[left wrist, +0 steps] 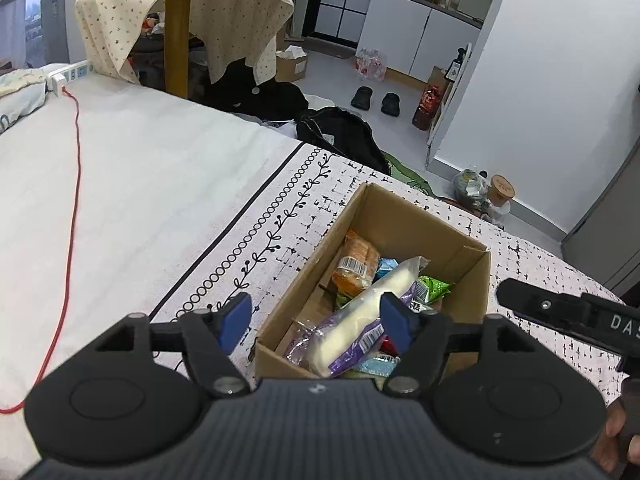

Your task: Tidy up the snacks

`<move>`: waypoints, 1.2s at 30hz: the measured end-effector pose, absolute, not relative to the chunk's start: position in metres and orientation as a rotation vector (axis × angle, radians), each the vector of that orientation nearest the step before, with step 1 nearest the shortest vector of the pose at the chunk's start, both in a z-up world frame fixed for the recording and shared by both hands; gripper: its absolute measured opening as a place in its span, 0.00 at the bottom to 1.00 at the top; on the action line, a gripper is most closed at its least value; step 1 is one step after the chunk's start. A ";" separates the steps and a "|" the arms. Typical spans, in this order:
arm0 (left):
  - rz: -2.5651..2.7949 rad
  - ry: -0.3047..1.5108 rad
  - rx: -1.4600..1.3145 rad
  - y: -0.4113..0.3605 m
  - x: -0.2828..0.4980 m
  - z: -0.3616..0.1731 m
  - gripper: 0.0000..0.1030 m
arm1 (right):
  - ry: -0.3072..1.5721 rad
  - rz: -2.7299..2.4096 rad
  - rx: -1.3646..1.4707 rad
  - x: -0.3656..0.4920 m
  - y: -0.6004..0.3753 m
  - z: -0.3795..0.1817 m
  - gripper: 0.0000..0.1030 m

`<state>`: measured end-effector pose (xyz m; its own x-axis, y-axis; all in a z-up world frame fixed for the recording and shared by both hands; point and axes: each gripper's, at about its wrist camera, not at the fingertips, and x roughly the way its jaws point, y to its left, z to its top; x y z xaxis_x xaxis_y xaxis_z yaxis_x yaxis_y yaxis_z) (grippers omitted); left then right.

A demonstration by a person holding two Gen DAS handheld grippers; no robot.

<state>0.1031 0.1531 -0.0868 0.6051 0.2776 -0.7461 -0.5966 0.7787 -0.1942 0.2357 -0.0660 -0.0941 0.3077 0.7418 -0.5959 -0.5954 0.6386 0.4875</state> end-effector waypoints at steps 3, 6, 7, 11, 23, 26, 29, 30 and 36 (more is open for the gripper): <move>0.539 0.774 -0.461 0.154 0.104 -0.087 0.75 | 0.900 0.874 0.202 0.238 -0.074 -0.094 0.42; 0.554 0.790 -0.451 0.152 0.105 -0.086 0.77 | 0.900 0.853 0.204 0.240 -0.082 -0.091 0.45; 0.554 0.790 -0.454 0.152 0.105 -0.085 0.77 | 0.900 0.843 0.206 0.240 -0.085 -0.091 0.45; 0.539 0.787 -0.458 0.149 0.105 -0.079 0.78 | 0.907 0.803 0.225 0.244 -0.100 -0.084 0.49; 0.471 0.751 -0.452 0.123 0.095 -0.052 1.00 | 0.845 0.724 0.151 0.227 -0.141 -0.054 0.99; 0.445 0.743 -0.447 0.116 0.092 -0.044 1.00 | 0.819 0.709 0.129 0.218 -0.149 -0.044 1.00; 0.431 0.731 -0.433 0.109 0.088 -0.035 1.00 | 0.812 0.703 0.062 0.212 -0.155 -0.034 1.00; 0.423 0.727 -0.433 0.108 0.086 -0.032 1.00 | 0.811 0.699 0.049 0.211 -0.158 -0.031 1.00; 0.386 0.709 -0.426 0.100 0.071 -0.014 1.00 | 0.785 0.671 0.095 0.202 -0.188 -0.012 1.00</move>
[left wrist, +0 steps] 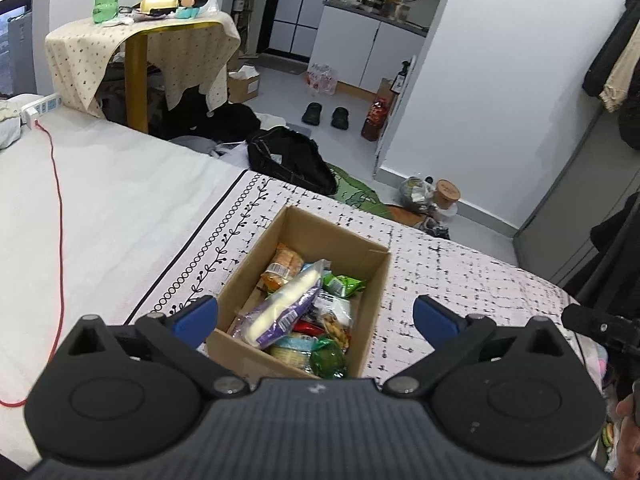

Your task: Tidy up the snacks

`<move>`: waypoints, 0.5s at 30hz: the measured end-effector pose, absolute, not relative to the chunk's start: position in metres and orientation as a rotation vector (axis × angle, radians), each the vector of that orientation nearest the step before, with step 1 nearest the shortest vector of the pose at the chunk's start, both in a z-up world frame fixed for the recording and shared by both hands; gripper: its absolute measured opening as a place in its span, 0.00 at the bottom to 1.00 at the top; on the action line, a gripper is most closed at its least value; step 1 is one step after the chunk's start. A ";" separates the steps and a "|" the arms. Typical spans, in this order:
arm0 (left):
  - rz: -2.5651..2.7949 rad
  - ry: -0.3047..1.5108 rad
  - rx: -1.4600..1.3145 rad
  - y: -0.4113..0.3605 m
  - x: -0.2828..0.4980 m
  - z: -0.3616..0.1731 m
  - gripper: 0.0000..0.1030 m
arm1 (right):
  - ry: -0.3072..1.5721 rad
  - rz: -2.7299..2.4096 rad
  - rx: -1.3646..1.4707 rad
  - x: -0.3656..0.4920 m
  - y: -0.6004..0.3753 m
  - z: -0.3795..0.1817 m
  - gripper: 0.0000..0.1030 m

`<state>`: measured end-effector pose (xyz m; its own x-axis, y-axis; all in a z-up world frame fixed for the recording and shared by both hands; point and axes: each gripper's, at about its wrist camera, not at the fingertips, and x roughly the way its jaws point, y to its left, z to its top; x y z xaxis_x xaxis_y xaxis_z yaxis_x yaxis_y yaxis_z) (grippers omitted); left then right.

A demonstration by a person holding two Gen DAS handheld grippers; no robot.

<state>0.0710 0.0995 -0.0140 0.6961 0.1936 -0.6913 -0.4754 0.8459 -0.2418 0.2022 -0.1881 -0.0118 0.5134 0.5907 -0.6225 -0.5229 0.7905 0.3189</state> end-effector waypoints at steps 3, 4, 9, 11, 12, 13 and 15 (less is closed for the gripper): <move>0.358 0.705 -0.423 0.095 0.063 -0.005 1.00 | 0.793 0.668 0.106 0.194 -0.200 -0.005 1.00; 0.348 0.706 -0.421 0.093 0.061 -0.002 1.00 | 0.781 0.666 0.102 0.190 -0.204 -0.001 1.00; 0.308 0.702 -0.401 0.082 0.049 0.011 1.00 | 0.734 0.637 0.064 0.173 -0.215 0.012 1.00; 0.292 0.695 -0.388 0.076 0.043 0.016 1.00 | 0.728 0.629 0.071 0.170 -0.219 0.018 1.00; 0.281 0.694 -0.381 0.074 0.040 0.019 1.00 | 0.724 0.627 0.075 0.168 -0.221 0.020 1.00; 0.274 0.691 -0.375 0.073 0.038 0.021 1.00 | 0.718 0.627 0.078 0.166 -0.223 0.023 1.00; 0.262 0.680 -0.362 0.070 0.032 0.027 1.00 | 0.705 0.631 0.078 0.159 -0.225 0.029 1.00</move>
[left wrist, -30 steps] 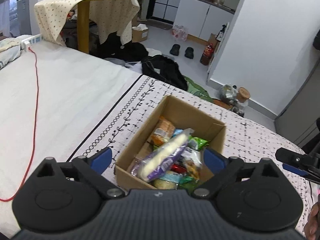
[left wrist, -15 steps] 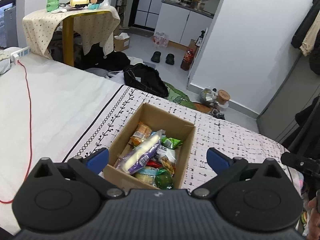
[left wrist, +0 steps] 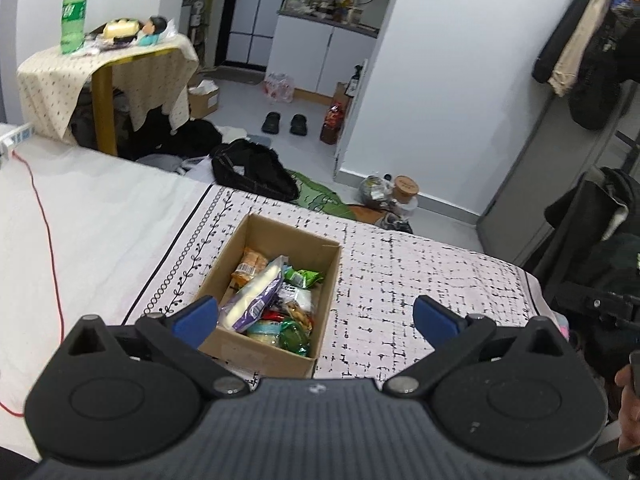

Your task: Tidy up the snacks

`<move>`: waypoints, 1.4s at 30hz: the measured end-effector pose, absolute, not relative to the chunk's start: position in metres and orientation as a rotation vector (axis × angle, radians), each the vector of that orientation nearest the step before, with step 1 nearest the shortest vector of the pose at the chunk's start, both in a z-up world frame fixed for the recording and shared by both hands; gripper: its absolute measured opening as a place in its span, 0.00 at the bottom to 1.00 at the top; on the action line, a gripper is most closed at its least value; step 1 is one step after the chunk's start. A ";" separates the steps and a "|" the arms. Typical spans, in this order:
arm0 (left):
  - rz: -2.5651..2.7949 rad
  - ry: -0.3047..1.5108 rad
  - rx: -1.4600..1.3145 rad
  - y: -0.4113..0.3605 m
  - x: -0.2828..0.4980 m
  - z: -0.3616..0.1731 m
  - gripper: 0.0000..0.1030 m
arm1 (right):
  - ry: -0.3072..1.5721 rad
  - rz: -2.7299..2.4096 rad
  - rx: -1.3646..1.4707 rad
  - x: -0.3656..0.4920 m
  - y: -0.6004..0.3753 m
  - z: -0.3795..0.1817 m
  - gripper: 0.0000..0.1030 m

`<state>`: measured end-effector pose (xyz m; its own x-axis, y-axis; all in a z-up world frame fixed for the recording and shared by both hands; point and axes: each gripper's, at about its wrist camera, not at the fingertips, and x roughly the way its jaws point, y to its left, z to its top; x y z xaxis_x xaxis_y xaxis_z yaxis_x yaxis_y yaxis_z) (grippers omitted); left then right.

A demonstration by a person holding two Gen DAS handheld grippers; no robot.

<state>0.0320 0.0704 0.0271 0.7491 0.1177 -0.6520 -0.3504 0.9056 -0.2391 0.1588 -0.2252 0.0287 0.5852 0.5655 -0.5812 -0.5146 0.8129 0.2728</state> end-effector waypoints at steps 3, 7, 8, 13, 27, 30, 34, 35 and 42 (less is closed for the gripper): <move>0.248 0.667 -0.347 0.068 0.022 0.035 1.00 | 0.688 0.644 0.075 0.145 -0.227 0.036 1.00; 0.238 0.653 -0.314 0.063 0.013 0.046 1.00 | 0.685 0.656 0.081 0.128 -0.228 0.043 1.00; 0.233 0.651 -0.311 0.062 0.011 0.048 1.00 | 0.681 0.656 0.079 0.124 -0.228 0.044 1.00; 0.217 0.644 -0.276 0.055 0.003 0.055 1.00 | 0.657 0.661 0.069 0.103 -0.227 0.051 1.00; 0.166 0.663 -0.236 0.033 -0.018 0.057 1.00 | 0.672 0.667 0.050 0.080 -0.225 0.051 1.00; 0.171 0.662 -0.240 0.031 -0.019 0.057 1.00 | 0.676 0.665 0.044 0.078 -0.223 0.050 1.00; 0.189 0.654 -0.233 0.027 -0.019 0.058 1.00 | 0.678 0.668 0.018 0.076 -0.220 0.049 1.00; 0.191 0.653 -0.230 0.026 -0.019 0.058 1.00 | 0.681 0.666 0.013 0.075 -0.220 0.049 1.00; 0.179 0.656 -0.242 0.026 -0.019 0.059 1.00 | 0.689 0.665 0.012 0.072 -0.219 0.048 1.00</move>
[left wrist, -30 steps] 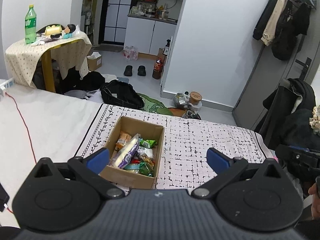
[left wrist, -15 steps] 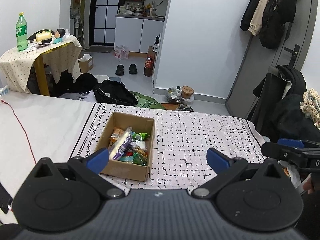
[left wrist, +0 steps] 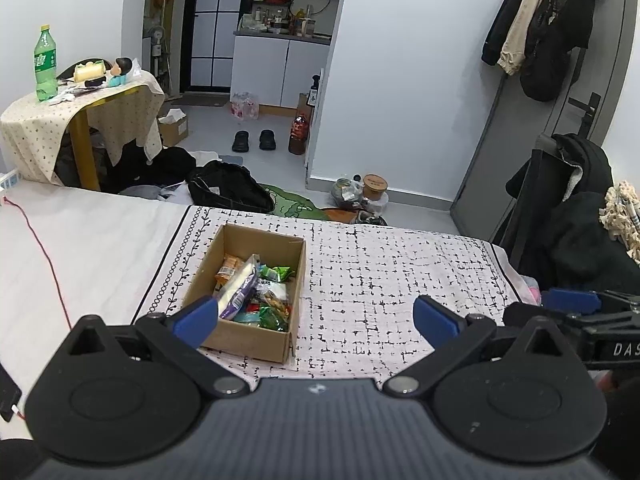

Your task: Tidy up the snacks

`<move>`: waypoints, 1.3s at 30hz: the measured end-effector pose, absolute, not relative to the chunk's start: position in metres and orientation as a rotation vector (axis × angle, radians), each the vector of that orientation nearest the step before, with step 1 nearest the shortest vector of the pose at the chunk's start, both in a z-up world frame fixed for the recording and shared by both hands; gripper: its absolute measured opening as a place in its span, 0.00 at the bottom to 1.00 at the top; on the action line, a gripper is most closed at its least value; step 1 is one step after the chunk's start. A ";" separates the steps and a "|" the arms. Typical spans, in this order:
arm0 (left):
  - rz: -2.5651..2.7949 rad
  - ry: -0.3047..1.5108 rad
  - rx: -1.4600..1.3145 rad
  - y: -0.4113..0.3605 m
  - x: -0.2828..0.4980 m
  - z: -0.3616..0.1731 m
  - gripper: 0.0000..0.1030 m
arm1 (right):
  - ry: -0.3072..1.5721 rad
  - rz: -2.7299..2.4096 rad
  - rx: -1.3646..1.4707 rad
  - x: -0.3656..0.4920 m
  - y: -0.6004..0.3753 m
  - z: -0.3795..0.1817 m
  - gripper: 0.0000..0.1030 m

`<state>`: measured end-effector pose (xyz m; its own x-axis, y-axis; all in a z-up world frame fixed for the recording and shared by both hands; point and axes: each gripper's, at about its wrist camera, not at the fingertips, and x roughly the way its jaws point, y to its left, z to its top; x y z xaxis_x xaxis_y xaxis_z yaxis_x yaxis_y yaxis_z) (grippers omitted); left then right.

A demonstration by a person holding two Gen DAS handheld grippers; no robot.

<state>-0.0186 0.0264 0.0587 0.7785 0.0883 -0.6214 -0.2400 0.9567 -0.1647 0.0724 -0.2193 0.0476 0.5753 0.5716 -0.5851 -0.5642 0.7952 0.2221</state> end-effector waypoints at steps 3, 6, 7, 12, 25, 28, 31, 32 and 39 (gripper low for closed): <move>0.180 0.658 -0.238 0.026 -0.018 0.059 1.00 | 0.690 0.666 0.013 0.072 -0.219 0.048 1.00; 0.175 0.661 -0.241 0.025 -0.018 0.059 1.00 | 0.693 0.668 0.017 0.071 -0.220 0.047 1.00; 0.173 0.662 -0.240 0.025 -0.018 0.059 1.00 | 0.693 0.667 0.016 0.072 -0.220 0.048 1.00; 0.163 0.677 -0.228 0.023 -0.015 0.058 1.00 | 0.697 0.662 0.030 0.071 -0.222 0.047 1.00; 0.148 0.713 -0.218 0.021 -0.010 0.051 1.00 | 0.703 0.664 0.042 0.073 -0.227 0.044 1.00; 0.148 0.720 -0.218 0.022 -0.010 0.050 1.00 | 0.703 0.668 0.035 0.073 -0.226 0.044 1.00; 0.145 0.723 -0.219 0.022 -0.010 0.050 1.00 | 0.707 0.667 0.034 0.073 -0.226 0.043 1.00; 0.145 0.723 -0.219 0.022 -0.010 0.050 1.00 | 0.708 0.665 0.030 0.073 -0.225 0.043 1.00; 0.140 0.725 -0.222 0.022 -0.010 0.048 1.00 | 0.706 0.657 -0.002 0.068 -0.223 0.044 1.00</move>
<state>-0.0100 0.0216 0.0481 0.7405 0.0497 -0.6703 -0.2026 0.9674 -0.1521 0.0682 -0.2228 0.0440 0.5700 0.5591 -0.6021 -0.5606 0.8004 0.2126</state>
